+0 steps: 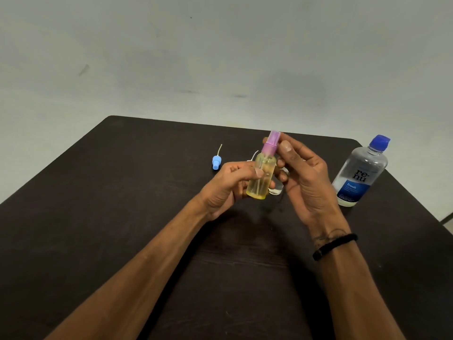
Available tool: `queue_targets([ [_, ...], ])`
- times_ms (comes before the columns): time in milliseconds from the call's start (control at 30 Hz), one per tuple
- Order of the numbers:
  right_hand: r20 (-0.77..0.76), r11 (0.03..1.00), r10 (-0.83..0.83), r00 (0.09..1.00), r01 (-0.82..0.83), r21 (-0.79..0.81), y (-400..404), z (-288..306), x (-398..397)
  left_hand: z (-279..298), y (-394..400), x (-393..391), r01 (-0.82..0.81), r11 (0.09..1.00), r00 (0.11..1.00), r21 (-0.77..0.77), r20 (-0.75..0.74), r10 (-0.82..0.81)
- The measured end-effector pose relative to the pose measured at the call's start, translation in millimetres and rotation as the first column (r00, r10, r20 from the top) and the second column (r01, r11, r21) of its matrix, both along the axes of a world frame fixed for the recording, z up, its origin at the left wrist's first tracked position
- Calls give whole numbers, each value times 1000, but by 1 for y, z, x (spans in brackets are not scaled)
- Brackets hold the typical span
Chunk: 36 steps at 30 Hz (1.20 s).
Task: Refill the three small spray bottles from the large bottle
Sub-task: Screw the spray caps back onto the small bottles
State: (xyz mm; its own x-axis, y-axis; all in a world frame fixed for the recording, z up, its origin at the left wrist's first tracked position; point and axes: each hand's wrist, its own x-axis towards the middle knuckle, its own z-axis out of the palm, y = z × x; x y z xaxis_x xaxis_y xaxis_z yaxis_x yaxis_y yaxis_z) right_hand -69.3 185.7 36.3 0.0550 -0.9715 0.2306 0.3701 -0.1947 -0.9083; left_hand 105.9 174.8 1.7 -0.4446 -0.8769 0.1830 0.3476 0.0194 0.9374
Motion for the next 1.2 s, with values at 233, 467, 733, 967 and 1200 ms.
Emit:
queue_targets([
  [233,-115,997,74,991,-75,-1,6,5,0,6,6,6,167,984,982,59,-97,-161],
  [467,-69,992,122,990,-123,-18,9,7,2,9,6,13,266,960,958,87,-130,-254],
  [733,-8,998,30,1000,-30,-51,11,8,6,12,0,18,113,993,992,-19,65,-112],
  [967,12,991,-72,997,72,-111,10,1,19,13,-7,33,-12,975,970,-224,234,66],
  [1200,17,971,-213,977,214,-104,11,-4,32,9,-9,35,-78,962,948,-263,280,153],
])
